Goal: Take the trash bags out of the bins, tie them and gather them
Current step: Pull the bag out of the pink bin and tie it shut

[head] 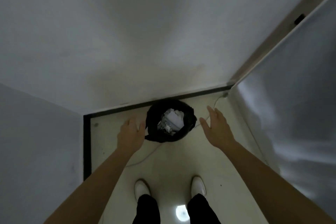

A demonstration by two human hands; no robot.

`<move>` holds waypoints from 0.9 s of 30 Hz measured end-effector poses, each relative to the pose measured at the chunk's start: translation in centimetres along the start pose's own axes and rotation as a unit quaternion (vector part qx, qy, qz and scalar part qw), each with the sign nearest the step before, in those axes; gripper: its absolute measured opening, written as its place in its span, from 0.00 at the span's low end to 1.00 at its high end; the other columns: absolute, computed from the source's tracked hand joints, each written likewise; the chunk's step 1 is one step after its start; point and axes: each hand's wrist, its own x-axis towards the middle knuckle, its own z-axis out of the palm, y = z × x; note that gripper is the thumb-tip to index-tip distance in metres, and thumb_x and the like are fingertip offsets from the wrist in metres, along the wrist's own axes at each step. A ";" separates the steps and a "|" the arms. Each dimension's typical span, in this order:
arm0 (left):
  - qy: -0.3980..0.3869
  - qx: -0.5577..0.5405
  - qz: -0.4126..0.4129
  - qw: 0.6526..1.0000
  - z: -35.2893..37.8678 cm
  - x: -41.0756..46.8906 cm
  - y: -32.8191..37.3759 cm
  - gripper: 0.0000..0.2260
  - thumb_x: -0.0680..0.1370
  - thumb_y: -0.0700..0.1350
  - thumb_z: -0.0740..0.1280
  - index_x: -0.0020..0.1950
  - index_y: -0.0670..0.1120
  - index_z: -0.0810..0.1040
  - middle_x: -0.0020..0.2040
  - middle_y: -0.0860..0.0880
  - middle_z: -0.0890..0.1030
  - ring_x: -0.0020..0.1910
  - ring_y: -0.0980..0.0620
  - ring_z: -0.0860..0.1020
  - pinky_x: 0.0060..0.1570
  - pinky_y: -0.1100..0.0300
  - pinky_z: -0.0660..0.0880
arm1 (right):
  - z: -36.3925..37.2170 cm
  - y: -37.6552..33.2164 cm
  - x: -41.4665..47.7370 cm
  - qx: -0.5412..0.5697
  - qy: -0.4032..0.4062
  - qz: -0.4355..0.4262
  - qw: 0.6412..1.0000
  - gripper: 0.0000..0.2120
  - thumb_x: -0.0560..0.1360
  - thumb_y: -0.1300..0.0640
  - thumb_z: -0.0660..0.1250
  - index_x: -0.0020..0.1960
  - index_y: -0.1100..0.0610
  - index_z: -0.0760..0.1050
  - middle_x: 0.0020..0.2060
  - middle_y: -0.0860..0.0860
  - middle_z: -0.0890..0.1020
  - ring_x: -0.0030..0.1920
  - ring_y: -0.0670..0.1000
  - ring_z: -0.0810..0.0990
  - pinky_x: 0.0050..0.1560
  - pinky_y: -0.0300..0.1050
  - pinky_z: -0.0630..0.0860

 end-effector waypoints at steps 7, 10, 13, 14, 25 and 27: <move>-0.084 -0.184 -0.204 0.958 16.7 12.0 -12.5 0.26 0.84 0.56 0.58 0.78 0.44 0.61 0.74 0.42 0.69 0.70 0.42 0.70 0.68 0.54 0.65 | 20.4 8.7 8.5 0.089 -0.043 0.115 0.988 0.34 0.82 0.43 0.58 0.80 0.56 0.50 0.78 0.58 0.59 0.77 0.58 0.59 0.74 0.53 0.59; -0.084 -0.248 -0.268 0.927 22.2 16.3 -16.4 0.27 0.83 0.59 0.58 0.75 0.44 0.65 0.71 0.41 0.71 0.67 0.40 0.72 0.68 0.45 0.70 | 26.6 11.1 12.1 0.167 -0.051 0.183 0.968 0.41 0.80 0.40 0.61 0.81 0.58 0.46 0.79 0.57 0.57 0.77 0.57 0.58 0.74 0.50 0.58; -0.098 -0.376 -0.335 0.858 25.8 19.2 -17.9 0.25 0.82 0.60 0.58 0.74 0.47 0.68 0.69 0.46 0.72 0.65 0.44 0.73 0.64 0.45 0.73 | 30.8 12.4 15.6 0.302 -0.048 0.261 0.916 0.49 0.76 0.37 0.66 0.81 0.57 0.40 0.79 0.57 0.57 0.77 0.57 0.61 0.74 0.55 0.63; -0.106 -0.428 -0.343 0.830 26.6 19.8 -17.9 0.26 0.82 0.61 0.59 0.75 0.49 0.67 0.70 0.47 0.72 0.67 0.45 0.72 0.65 0.45 0.73 | 31.7 12.7 16.5 0.339 -0.048 0.283 0.896 0.49 0.75 0.38 0.68 0.81 0.55 0.41 0.78 0.57 0.60 0.74 0.58 0.65 0.71 0.57 0.68; 0.009 -0.563 -0.310 0.766 25.6 21.6 -21.6 0.19 0.80 0.60 0.61 0.67 0.55 0.77 0.62 0.53 0.82 0.60 0.49 0.80 0.57 0.49 0.79 | 36.1 7.6 17.6 0.428 -0.114 0.273 0.854 0.11 0.78 0.63 0.68 0.57 0.54 0.69 0.54 0.55 0.78 0.49 0.54 0.82 0.41 0.47 0.84; 0.060 -0.543 -0.325 0.772 24.6 21.5 -23.2 0.17 0.82 0.56 0.58 0.66 0.53 0.77 0.60 0.51 0.82 0.58 0.48 0.80 0.54 0.51 0.80 | 36.6 6.4 17.3 0.404 -0.173 0.268 0.857 0.17 0.77 0.55 0.70 0.61 0.53 0.68 0.59 0.54 0.78 0.53 0.54 0.82 0.47 0.46 0.83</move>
